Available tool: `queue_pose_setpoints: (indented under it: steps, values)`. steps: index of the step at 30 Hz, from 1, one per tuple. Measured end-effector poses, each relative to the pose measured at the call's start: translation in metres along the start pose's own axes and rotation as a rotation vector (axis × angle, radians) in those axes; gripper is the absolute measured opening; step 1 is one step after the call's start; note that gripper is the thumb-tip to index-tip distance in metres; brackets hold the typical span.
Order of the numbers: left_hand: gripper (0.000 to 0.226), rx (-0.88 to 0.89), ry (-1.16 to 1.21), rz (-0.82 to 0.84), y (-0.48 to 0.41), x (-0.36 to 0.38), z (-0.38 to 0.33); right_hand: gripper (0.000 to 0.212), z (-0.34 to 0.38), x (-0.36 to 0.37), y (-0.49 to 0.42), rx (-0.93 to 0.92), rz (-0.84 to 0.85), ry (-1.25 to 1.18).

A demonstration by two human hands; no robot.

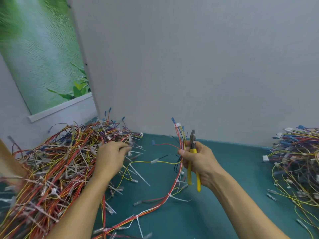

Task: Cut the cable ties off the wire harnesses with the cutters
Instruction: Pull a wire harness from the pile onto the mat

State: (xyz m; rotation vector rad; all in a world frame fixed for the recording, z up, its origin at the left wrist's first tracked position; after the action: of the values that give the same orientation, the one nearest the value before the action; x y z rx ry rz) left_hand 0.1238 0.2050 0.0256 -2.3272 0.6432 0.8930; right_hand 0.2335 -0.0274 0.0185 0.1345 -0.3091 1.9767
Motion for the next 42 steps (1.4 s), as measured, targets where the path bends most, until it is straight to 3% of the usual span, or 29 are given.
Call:
queue_pose_setpoints:
  steps: [2, 3, 5, 7, 9, 12, 14, 19, 22, 26, 28, 31, 33, 36, 40, 42]
  values:
    - [0.018, -0.039, 0.04, 0.094, -0.005, -0.015, -0.005, 0.021, -0.001, 0.001, 0.0, -0.002, 0.005, -0.005]
    - [0.019, 0.031, 0.004, 0.059, -0.007, -0.024, -0.01, 0.021, -0.001, 0.002, 0.001, -0.006, 0.011, -0.008]
    - [0.017, 0.277, -0.042, -0.176, -0.009, -0.046, -0.019, 0.021, -0.002, 0.005, 0.002, -0.013, 0.027, -0.013]
    - [0.017, 0.436, 0.002, -0.297, -0.005, -0.058, -0.024, 0.022, -0.002, 0.008, 0.003, -0.013, 0.046, -0.014]
    - [0.017, 0.372, 0.06, -0.242, -0.005, -0.055, -0.021, 0.022, -0.003, 0.01, 0.002, -0.014, 0.055, -0.003]
    - [0.025, 0.063, 0.04, -0.014, -0.011, -0.035, -0.005, 0.022, -0.004, 0.009, 0.002, -0.014, 0.036, 0.003]
    - [0.03, -0.03, 0.047, 0.087, -0.013, -0.026, 0.01, 0.021, -0.005, 0.007, 0.002, -0.013, 0.019, 0.002]
    - [0.011, -0.047, 0.113, 0.166, -0.016, -0.025, 0.019, 0.02, -0.008, 0.003, 0.002, 0.0, 0.005, 0.009]
    - [0.026, -0.031, 0.074, 0.276, -0.018, -0.029, 0.017, 0.02, -0.007, 0.003, 0.002, -0.001, 0.01, 0.014]
    - [0.022, -0.023, -0.026, 0.385, -0.018, -0.027, 0.019, 0.021, -0.006, 0.002, 0.002, 0.002, 0.012, 0.013]
    - [0.022, 0.057, -0.041, 0.315, -0.016, -0.026, 0.01, 0.021, -0.007, 0.001, 0.003, 0.001, 0.018, 0.021]
    - [0.018, 0.354, 0.148, -0.079, -0.011, -0.04, -0.013, 0.021, -0.008, 0.004, 0.004, -0.001, 0.026, 0.004]
    - [0.015, 0.432, 0.203, -0.268, -0.01, -0.046, -0.024, 0.022, -0.007, 0.007, 0.003, -0.01, 0.024, 0.004]
    - [0.016, 0.267, 0.148, -0.145, -0.01, -0.041, -0.032, 0.023, -0.007, 0.009, 0.002, -0.02, 0.018, 0.012]
    - [0.016, 0.623, 0.277, -0.457, 0.008, -0.06, -0.054, 0.023, -0.003, 0.011, 0.001, -0.016, 0.051, -0.018]
    - [0.015, 0.579, 0.17, -0.36, 0.004, -0.059, -0.059, 0.023, -0.002, 0.011, 0.0, -0.019, 0.05, -0.009]
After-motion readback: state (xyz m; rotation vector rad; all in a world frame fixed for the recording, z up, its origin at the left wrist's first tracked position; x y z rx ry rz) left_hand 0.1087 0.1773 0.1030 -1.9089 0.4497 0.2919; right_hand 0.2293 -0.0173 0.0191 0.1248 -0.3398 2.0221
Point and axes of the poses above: each hand's wrist, its own y-axis away from the middle knuckle, its own x-axis out of the palm, z = x × y, the point moved 2 cm from there along -y, towards the middle knuckle, and after that the axes turned 13 degrees about -x, right-handed, at the moved point
